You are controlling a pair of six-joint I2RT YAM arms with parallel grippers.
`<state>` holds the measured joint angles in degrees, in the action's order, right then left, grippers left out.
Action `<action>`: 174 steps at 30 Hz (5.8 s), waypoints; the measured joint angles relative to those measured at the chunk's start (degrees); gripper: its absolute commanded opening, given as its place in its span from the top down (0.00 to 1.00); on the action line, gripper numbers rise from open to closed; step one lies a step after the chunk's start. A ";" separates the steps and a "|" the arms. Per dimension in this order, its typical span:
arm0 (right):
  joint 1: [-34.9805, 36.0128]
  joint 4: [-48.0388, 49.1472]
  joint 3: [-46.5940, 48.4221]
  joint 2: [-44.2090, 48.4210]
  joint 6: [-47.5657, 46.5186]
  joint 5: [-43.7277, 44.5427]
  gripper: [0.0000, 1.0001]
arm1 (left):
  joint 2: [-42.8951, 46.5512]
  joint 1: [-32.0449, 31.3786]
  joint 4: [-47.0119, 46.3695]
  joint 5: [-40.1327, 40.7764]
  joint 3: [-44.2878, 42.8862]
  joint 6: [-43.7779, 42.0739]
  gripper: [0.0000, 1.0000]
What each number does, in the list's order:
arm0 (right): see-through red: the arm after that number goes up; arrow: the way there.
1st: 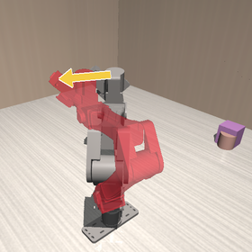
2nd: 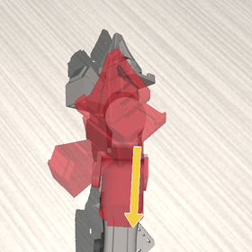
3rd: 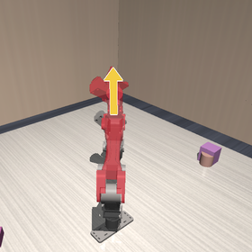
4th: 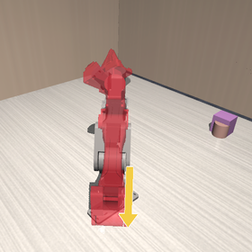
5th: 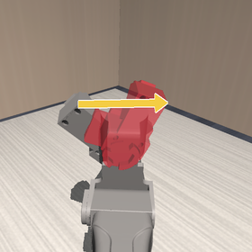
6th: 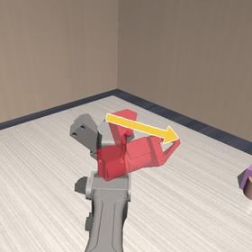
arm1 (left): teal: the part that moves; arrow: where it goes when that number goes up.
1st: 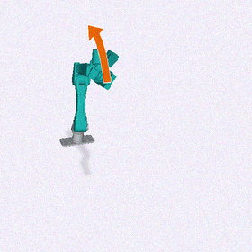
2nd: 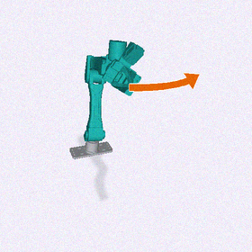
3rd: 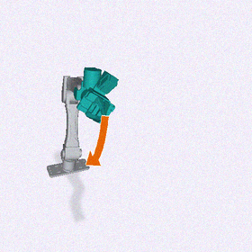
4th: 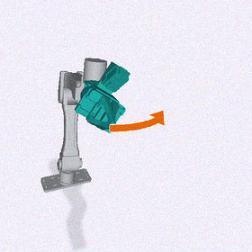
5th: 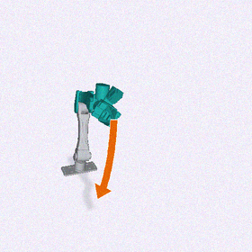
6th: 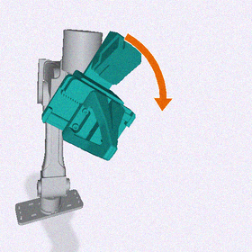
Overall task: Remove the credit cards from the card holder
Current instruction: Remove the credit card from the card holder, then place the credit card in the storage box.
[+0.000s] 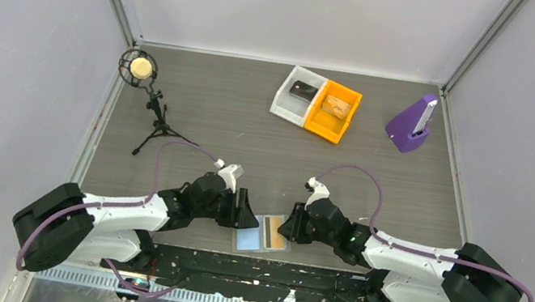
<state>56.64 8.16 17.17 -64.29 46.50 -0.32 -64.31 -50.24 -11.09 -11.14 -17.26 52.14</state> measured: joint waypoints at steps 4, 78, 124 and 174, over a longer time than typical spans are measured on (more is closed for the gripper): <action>-0.02 2.95 -0.15 -3.30 0.35 0.02 0.78 | -3.34 -0.15 -3.30 -0.09 0.00 0.28 0.51; 0.15 -0.96 -3.41 6.62 -2.86 5.01 0.73 | 18.03 -3.50 9.94 9.66 1.90 5.57 1.00; 32.35 36.61 0.68 -3.41 -89.07 25.75 0.53 | 46.27 -3.50 25.68 18.93 4.13 35.65 1.00; 34.12 38.27 2.32 -2.62 -78.18 35.95 0.95 | 48.46 -3.50 25.70 17.11 1.33 26.71 0.43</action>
<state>90.76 46.44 19.49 -66.92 -31.68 35.64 -15.86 -53.74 14.61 5.98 -15.92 78.85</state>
